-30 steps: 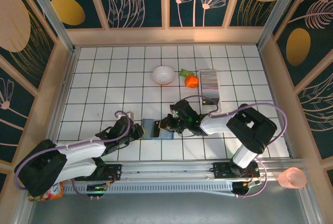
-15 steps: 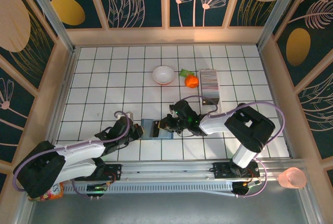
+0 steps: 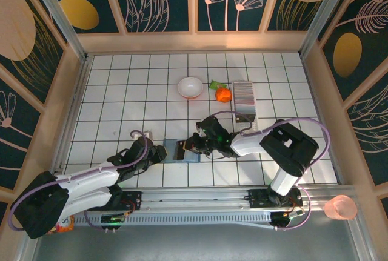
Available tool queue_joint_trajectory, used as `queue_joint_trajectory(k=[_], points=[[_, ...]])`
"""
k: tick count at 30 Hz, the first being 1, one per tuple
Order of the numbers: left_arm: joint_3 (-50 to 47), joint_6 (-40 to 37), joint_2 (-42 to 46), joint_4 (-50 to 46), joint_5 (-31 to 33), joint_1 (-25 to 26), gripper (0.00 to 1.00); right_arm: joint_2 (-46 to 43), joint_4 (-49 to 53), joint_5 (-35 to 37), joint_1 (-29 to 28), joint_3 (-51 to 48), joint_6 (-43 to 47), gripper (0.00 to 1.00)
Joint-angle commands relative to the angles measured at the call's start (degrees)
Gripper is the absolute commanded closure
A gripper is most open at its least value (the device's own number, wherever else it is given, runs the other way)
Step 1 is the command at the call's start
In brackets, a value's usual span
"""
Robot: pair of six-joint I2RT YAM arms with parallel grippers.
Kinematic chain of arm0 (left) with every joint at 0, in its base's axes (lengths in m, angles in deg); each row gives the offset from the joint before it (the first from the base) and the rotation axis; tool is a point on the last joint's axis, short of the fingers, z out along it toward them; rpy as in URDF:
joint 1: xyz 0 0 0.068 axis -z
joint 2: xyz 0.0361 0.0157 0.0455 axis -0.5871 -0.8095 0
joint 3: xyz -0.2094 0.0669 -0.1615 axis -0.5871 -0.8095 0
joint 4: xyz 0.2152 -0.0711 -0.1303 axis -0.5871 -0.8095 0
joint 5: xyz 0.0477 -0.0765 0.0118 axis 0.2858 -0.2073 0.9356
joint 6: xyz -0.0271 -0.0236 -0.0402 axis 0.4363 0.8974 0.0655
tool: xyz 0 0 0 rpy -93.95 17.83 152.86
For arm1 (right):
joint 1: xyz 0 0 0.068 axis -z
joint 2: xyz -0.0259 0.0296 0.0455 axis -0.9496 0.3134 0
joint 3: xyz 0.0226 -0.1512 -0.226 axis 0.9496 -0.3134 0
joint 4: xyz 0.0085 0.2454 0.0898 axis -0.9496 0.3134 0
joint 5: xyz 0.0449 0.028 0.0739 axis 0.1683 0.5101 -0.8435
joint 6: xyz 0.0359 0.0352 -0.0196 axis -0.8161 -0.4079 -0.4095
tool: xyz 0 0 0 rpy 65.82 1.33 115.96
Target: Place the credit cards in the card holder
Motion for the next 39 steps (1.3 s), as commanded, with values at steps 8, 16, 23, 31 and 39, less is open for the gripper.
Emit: queue_joint_trajectory(k=[8,16,23,31,39], points=[[-0.96,-1.17,-4.73,-1.89,-0.29,-0.09,0.77,1.86,-1.27,-0.80,-0.89,1.19,1.30,1.00],[-0.94,-1.55,-7.01,-1.03,-1.23,-0.10,0.80,3.13,-2.01,-2.11,-1.16,2.46,1.66,1.00],[-0.91,-1.79,-8.22,-0.95,-1.25,-0.10,0.85,2.72,-0.94,-2.94,-1.14,2.08,2.26,1.00],[-0.78,-2.13,-9.17,-1.18,-1.08,-0.10,0.89,3.46,-3.76,-5.02,-1.17,2.08,1.93,1.00],[-0.70,-2.22,-9.48,-1.45,-0.99,-0.11,0.91,4.48,-1.66,-3.97,-1.54,3.22,2.34,1.00]])
